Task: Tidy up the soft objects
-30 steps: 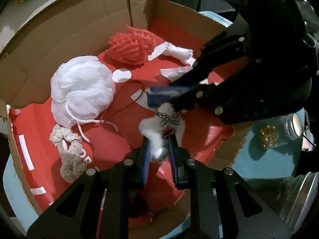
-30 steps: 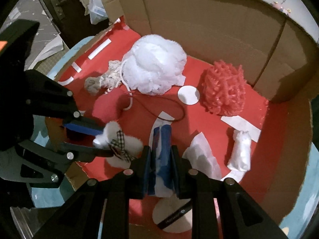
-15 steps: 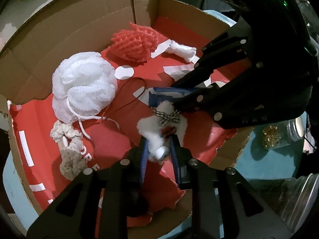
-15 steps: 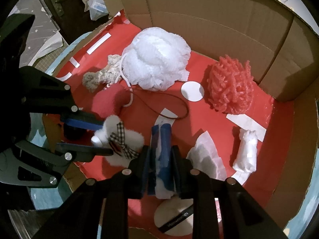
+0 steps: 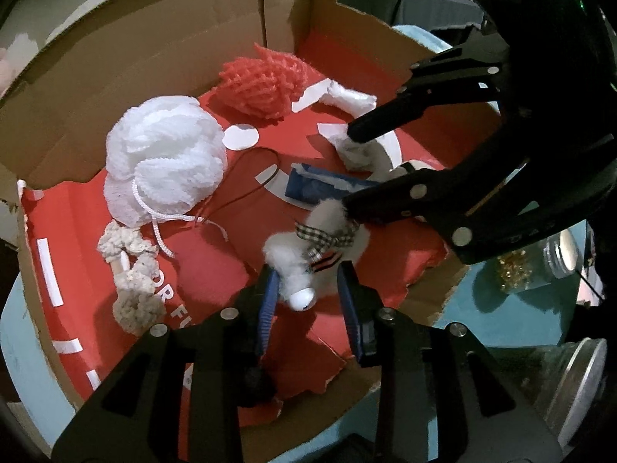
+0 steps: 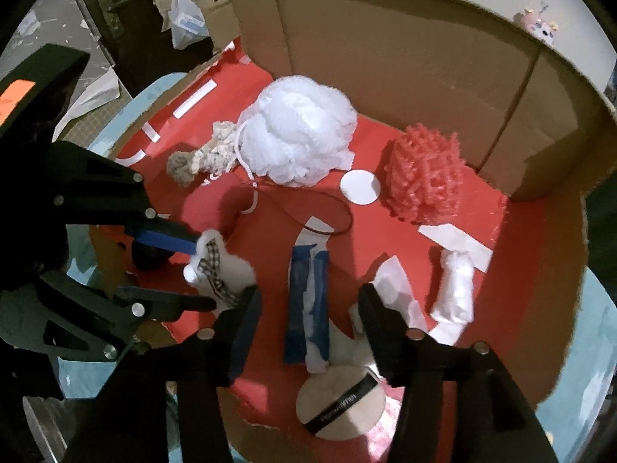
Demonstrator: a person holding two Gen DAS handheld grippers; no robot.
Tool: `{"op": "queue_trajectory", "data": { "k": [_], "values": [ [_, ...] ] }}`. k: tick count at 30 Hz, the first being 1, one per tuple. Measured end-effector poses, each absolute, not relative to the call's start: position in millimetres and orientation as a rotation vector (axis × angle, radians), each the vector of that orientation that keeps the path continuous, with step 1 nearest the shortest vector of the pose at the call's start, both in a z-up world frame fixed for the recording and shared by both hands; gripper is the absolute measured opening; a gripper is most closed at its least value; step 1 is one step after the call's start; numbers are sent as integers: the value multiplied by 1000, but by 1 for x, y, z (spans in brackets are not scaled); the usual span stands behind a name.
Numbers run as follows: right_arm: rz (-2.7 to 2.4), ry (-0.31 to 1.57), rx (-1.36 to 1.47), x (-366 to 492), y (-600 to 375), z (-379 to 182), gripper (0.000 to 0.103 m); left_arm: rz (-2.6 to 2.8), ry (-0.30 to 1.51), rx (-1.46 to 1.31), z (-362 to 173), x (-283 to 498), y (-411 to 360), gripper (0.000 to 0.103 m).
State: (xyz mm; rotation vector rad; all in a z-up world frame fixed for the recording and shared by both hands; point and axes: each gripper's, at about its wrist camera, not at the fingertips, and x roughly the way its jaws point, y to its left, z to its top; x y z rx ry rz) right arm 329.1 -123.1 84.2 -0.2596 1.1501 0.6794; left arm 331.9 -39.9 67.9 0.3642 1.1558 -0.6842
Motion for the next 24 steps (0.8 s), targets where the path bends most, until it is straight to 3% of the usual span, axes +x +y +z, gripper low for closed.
{"op": "queue_trajectory", "data": {
  "k": [10, 24],
  "values": [
    [619, 1059, -205, 309, -146, 128, 77, -638, 1080, 320, 98, 313, -28, 30],
    [447, 952, -154, 256, -169, 155, 93, -436, 905, 181, 133, 269, -2, 30]
  ]
}}
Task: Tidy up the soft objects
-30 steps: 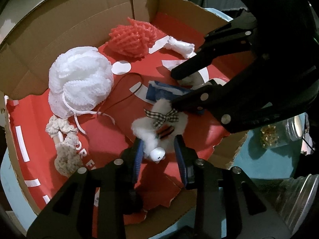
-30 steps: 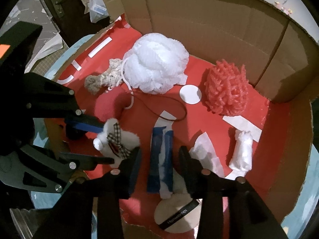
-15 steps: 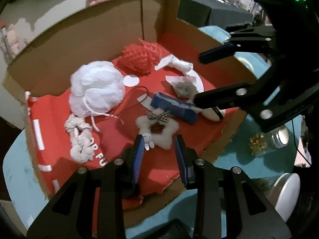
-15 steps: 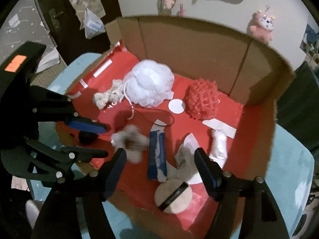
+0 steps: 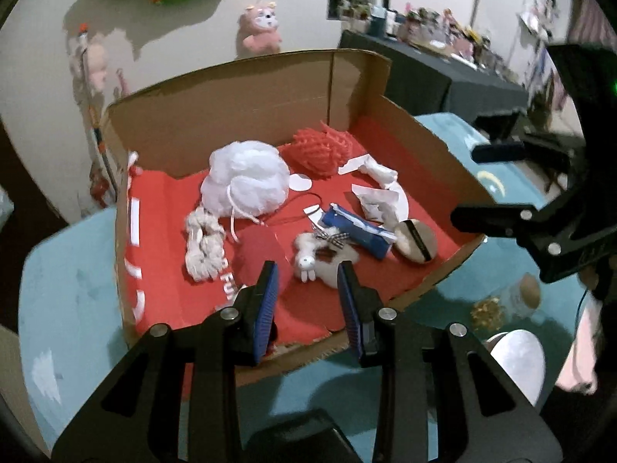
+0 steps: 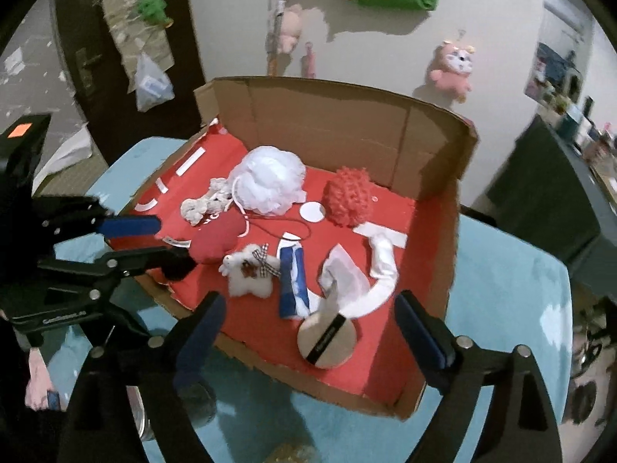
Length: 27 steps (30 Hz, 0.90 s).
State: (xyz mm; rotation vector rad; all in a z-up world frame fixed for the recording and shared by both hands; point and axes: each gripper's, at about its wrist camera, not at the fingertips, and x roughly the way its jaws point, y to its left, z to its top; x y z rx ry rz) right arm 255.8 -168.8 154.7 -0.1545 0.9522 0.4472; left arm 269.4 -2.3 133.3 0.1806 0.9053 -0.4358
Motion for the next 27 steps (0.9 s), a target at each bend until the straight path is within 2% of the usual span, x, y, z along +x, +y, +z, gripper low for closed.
{"op": "queue_trajectory", "data": {
  "k": [7, 8, 9, 10, 15, 27],
  "values": [
    [323, 928, -82, 244, -179, 149, 99, -355, 893, 87, 134, 257, 7, 30],
    [305, 925, -74, 242, -180, 147, 99, -349, 890, 77, 134, 255, 7, 38],
    [295, 923, -70, 242, -181, 146, 100, -347, 892, 71, 134, 255, 7, 52],
    [278, 921, -63, 241, -181, 144, 100, -341, 893, 60, 133, 254, 8, 78],
    [249, 919, -40, 239, -181, 135, 100, -288, 808, 39, 137, 243, 9, 79],
    [148, 920, -72, 236, -178, 117, 103, -162, 872, 17, 115, 254, 15, 79]
  ]
}}
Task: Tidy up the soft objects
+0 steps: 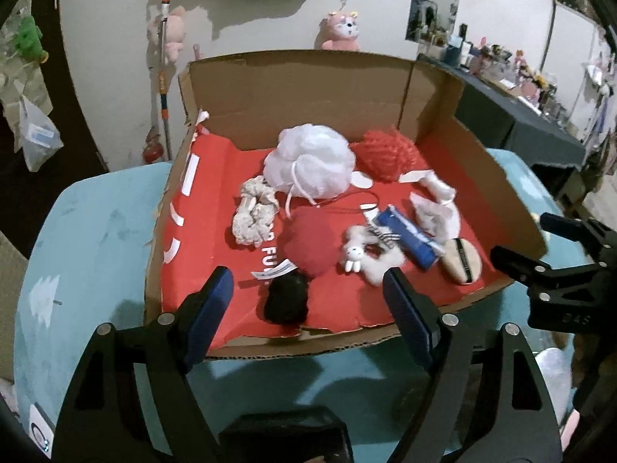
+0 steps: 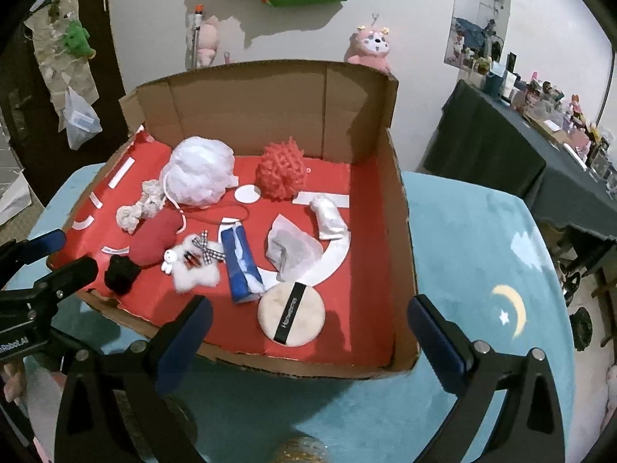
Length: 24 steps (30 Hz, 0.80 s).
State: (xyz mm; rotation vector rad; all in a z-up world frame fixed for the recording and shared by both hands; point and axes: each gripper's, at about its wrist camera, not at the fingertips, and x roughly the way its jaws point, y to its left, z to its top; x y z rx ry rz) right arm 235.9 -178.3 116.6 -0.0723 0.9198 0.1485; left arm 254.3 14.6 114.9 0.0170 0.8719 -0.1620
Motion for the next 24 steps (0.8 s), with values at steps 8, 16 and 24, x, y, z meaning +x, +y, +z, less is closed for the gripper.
{"op": "queue_trajectory", "data": {
  "k": [8, 16, 24],
  "values": [
    [107, 925, -76, 239, -176, 110, 103, -103, 897, 22, 105, 262, 14, 79],
    [98, 937, -75, 239, -177, 107, 103, -99, 926, 22, 95, 267, 12, 79],
    [90, 938, -68, 239, -178, 107, 103, -90, 942, 14, 88, 271, 14, 79]
  ]
}}
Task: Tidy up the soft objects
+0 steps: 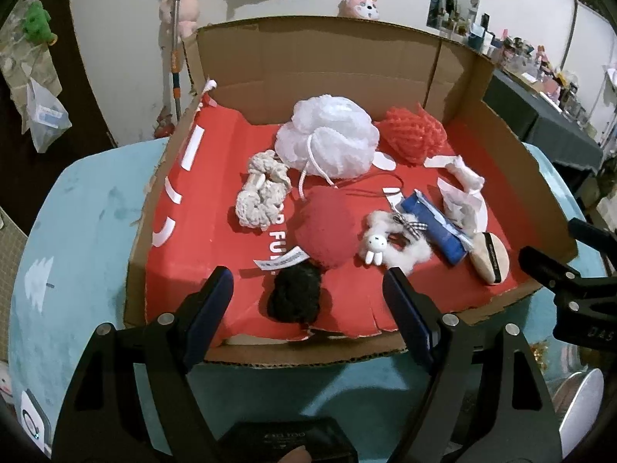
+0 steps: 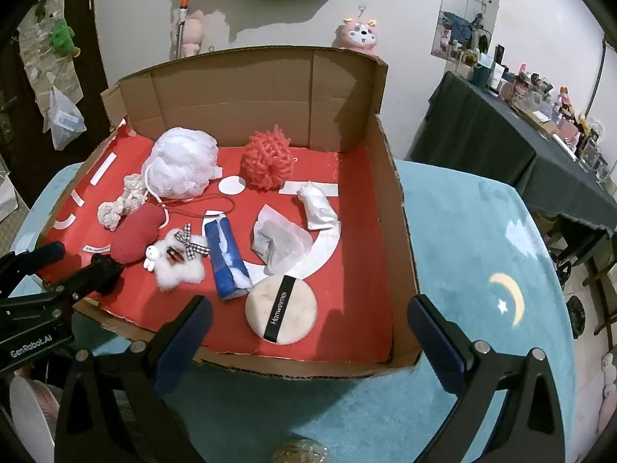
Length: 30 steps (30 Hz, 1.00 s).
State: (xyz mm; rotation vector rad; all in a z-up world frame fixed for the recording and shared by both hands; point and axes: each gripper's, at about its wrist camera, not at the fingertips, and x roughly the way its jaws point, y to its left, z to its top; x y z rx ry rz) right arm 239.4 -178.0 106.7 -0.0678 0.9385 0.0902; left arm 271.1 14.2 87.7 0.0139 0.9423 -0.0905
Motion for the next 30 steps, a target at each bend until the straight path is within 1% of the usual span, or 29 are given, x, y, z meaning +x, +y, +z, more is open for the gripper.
{"op": "queue_trajectory", "data": {
  "k": [10, 19, 30],
  "values": [
    [89, 934, -57, 240, -179, 107, 103, -75, 935, 28, 87, 273, 13, 79],
    [102, 962, -47, 243, -180, 103, 103, -73, 994, 9, 80, 279, 16, 79],
    [102, 964, -54, 243, -180, 103, 103, -74, 991, 14, 80, 279, 15, 79]
  ]
}}
